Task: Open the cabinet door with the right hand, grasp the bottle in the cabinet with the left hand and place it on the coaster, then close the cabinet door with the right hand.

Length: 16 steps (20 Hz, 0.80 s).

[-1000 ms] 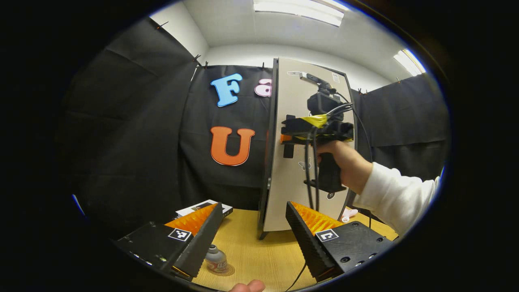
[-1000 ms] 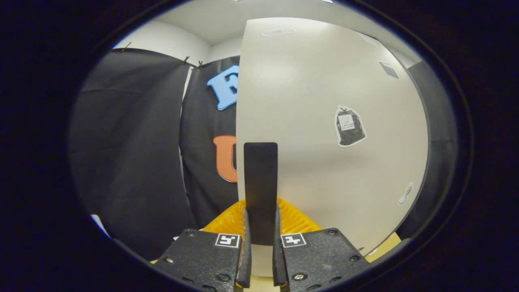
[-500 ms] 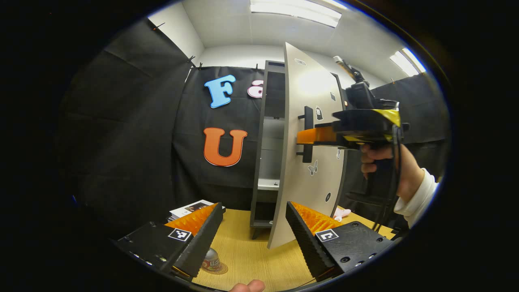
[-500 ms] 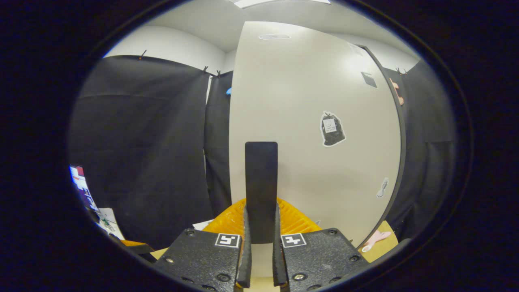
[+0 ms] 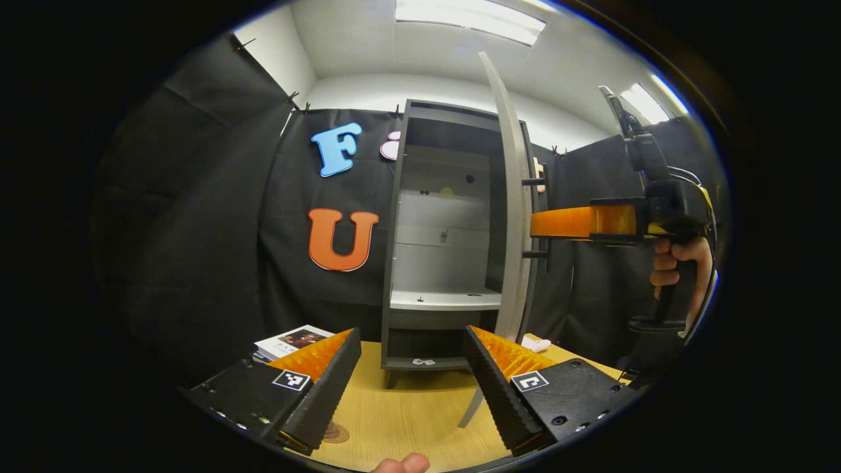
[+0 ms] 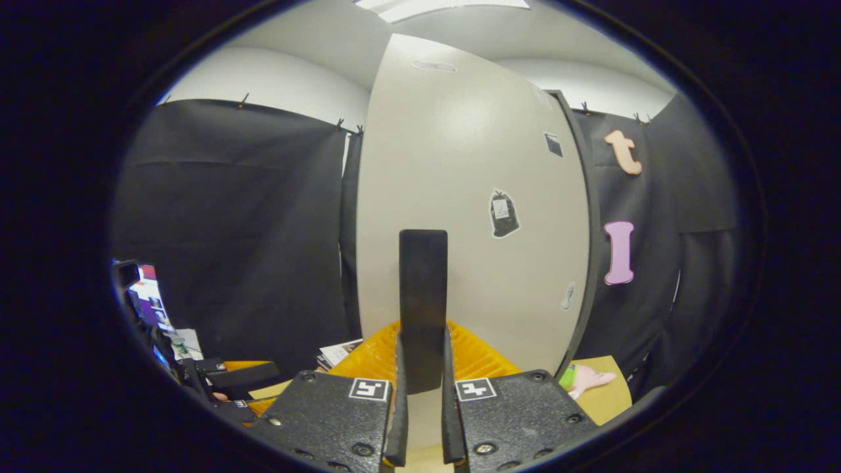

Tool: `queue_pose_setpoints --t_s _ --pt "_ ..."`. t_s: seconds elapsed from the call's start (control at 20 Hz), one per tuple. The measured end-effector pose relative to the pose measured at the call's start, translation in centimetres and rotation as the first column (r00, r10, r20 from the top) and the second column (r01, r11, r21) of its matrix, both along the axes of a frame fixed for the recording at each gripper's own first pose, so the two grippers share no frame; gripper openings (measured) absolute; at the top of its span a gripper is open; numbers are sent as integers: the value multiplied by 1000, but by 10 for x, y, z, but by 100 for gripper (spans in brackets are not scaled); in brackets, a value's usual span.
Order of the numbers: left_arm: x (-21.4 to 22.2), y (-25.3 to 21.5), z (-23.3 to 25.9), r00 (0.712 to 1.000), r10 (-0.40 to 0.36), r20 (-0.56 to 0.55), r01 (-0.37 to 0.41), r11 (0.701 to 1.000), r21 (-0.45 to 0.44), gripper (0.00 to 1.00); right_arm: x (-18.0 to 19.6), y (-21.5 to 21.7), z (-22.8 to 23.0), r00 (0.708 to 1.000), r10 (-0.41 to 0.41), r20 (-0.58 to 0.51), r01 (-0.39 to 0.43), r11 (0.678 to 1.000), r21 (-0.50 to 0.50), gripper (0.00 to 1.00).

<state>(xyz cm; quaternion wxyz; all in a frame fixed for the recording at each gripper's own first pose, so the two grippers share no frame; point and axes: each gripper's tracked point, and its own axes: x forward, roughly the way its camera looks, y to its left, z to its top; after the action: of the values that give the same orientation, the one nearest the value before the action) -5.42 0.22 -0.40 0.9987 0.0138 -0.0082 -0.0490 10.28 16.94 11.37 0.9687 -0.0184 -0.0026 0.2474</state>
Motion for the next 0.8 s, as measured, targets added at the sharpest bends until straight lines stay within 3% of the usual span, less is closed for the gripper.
queue_pose_setpoints --t_s 0.45,0.8 --pt "6 -27 -5 999 -47 -11 47 999 8 95 -18 -58 1 992 -127 11 127 992 -3 23" --pt "12 -43 -8 997 -73 -11 74 997 11 95 -21 -96 1 982 -190 17 190 982 1 17"
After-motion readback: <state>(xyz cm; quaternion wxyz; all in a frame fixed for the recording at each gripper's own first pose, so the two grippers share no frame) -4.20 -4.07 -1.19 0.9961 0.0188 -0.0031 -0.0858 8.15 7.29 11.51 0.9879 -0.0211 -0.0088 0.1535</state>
